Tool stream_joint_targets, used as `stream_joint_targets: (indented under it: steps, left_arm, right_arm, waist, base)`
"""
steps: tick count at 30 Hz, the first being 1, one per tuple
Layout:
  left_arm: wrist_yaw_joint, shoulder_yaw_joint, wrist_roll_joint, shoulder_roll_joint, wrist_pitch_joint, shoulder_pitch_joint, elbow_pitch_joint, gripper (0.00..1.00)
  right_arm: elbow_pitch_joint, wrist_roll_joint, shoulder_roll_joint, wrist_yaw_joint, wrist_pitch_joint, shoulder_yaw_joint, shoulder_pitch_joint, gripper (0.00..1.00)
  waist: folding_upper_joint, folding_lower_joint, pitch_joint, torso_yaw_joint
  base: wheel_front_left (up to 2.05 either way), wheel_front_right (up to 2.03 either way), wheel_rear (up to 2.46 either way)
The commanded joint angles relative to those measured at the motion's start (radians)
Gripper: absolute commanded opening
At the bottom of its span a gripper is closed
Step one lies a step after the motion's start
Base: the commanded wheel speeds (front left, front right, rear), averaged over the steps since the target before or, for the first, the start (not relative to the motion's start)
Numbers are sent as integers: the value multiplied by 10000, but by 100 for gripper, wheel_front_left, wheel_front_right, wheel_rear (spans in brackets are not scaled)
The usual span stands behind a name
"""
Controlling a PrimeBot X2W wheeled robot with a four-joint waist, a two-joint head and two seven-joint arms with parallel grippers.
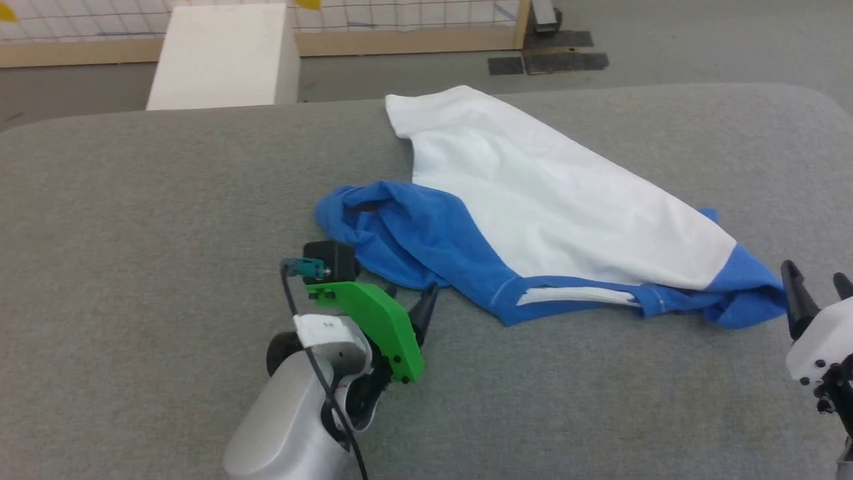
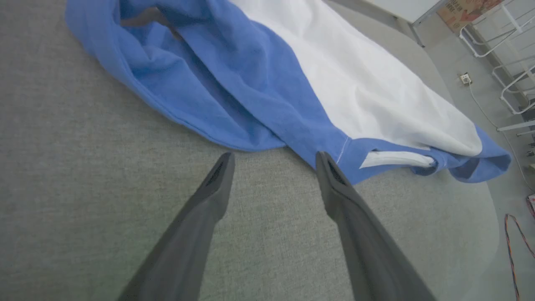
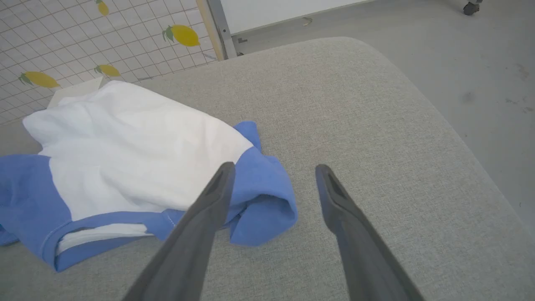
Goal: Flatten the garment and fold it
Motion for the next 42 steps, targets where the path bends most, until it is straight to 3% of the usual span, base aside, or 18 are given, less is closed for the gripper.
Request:
stream_joint_targets:
  steps: [1,9,15,20,21,22,28,34,38,42]
  left_arm:
    - [126,-188,-263,-5,221,-254,231,100]
    - [155,-1288,-1140,-12,70,-1279,1134,100]
    - [469,-1548,-1284,-13,-43,-1844,2053,100]
    - [456,-1662,-1496,-13,-145,-2013,2495,100]
    - [387,-1706,-1534,-13,-234,-2046,2516,35]
    - [334,-1711,-1581,-13,-364,-2069,2505,0]
    - [118,-1607,-2069,-14,-966,-2089,2148,0]
    - [163,-939,-2452,244,-1680,-1617,817,0]
    - [602,-417,-2593,768,-1883,-919,-363,0]
    - [1363,-43,-2647,1388,-1723,165,-1266,0]
  right_arm:
    - [62,27,38,-13,-117,63,-40,100]
    - [245,98,91,-13,-361,73,-179,100]
    - [445,148,104,-13,-573,174,-376,100]
    - [607,211,107,-13,-712,252,-500,100]
    - [629,198,108,-13,-747,271,-521,100]
    - [639,181,108,-13,-765,281,-528,100]
    - [683,73,109,-13,-754,375,-496,100]
    - [670,-83,109,-13,-678,426,-359,100]
    - [681,-142,110,-13,-580,525,-229,100]
    - [714,-160,110,-13,-478,754,-88,100]
  waist:
    - [0,1,284,-454]
    - [0,1,887,-1081]
    - [0,1,1229,-1347]
    - [0,1,1358,-1410]
    - [0,1,1372,-1405]
    - [0,1,1376,-1391]
    - [0,1,1209,-1045]
    - [0,1,707,-192]
    - [0,1,277,515]
    - [0,1,-76,1159]
  base:
    - [0,0,0]
    - [0,0,0]
    - [0,0,0]
    - [0,0,0]
    - [0,0,0]
    - [0,0,0]
    - [0,0,0]
    - [0,0,0]
    - [0,0,0]
    - [0,0,0]
